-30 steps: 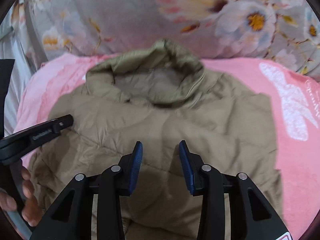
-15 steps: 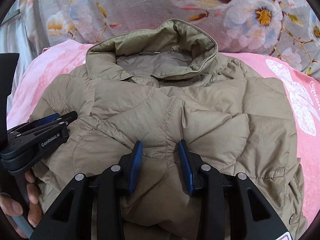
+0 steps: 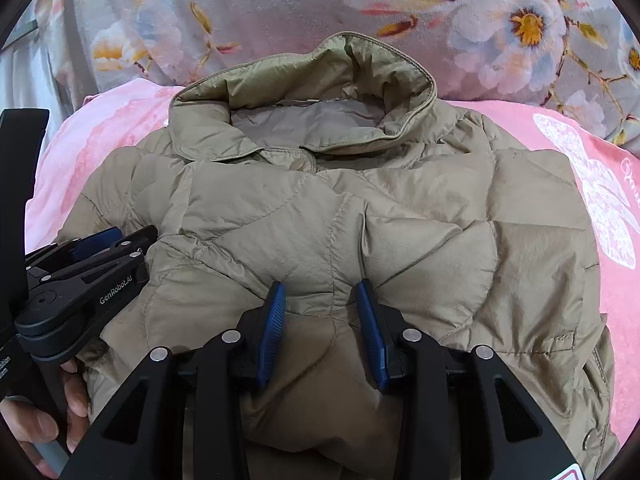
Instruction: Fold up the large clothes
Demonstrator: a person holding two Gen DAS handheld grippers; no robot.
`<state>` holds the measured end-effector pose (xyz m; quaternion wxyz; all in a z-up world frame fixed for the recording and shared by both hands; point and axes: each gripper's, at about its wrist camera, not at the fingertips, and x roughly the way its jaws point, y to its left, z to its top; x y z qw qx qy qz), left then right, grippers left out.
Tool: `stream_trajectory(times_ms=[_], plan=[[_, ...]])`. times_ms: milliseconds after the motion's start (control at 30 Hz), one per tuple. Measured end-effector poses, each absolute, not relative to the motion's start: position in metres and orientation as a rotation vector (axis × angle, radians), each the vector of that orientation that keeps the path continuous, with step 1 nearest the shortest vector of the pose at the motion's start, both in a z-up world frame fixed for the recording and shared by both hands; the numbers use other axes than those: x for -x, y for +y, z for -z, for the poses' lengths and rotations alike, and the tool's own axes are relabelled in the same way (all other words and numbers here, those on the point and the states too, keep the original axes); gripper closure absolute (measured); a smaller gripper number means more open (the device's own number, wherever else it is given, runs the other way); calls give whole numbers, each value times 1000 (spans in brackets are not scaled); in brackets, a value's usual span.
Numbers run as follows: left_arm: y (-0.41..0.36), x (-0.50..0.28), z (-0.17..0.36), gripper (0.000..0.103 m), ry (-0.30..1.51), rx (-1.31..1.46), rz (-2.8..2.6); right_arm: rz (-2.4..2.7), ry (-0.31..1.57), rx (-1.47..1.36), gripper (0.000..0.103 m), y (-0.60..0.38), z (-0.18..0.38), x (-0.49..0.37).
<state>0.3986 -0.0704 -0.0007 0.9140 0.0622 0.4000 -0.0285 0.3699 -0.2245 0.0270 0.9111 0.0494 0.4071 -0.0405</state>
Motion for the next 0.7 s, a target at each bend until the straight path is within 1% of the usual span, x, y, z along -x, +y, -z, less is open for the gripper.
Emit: stream_trajectory(times_ms=[133,200,233,267,300,333,367,433,467,567,633,700], plan=[[-71,-399,0,63,824,-134,58,81,840,-105,66,-225,-27,-370],[-66,-399,-7,63,842,-109,91,54,848,-126,63,-227,-30,-370],[-61,-399,-13,60,870,-86,126,34,860,-149,59,-231,-34,-369],[-54,-400,-21,54,902,-42,170,16,864,-184,54,-237,-39,-367],[-43,-403,-33,46,933,51,243,1,841,-238,53,-246,-48,-362],[-31,-407,-47,41,932,146,291,-1,806,-284,50,-256,-58,-358],[-23,-411,-57,40,917,200,300,14,769,-337,47,-269,-70,-357],[-9,-429,-78,33,877,293,283,24,755,-440,47,-289,-79,-367],[-7,-440,-83,31,875,319,278,26,753,-525,47,-302,-80,-377],[-11,-481,-71,31,942,386,275,32,761,-660,47,-321,-73,-402],[-17,-504,-48,31,1036,459,295,37,781,-727,46,-329,-64,-420],[-20,-514,-33,32,1069,503,296,20,805,-790,47,-334,-51,-434]])
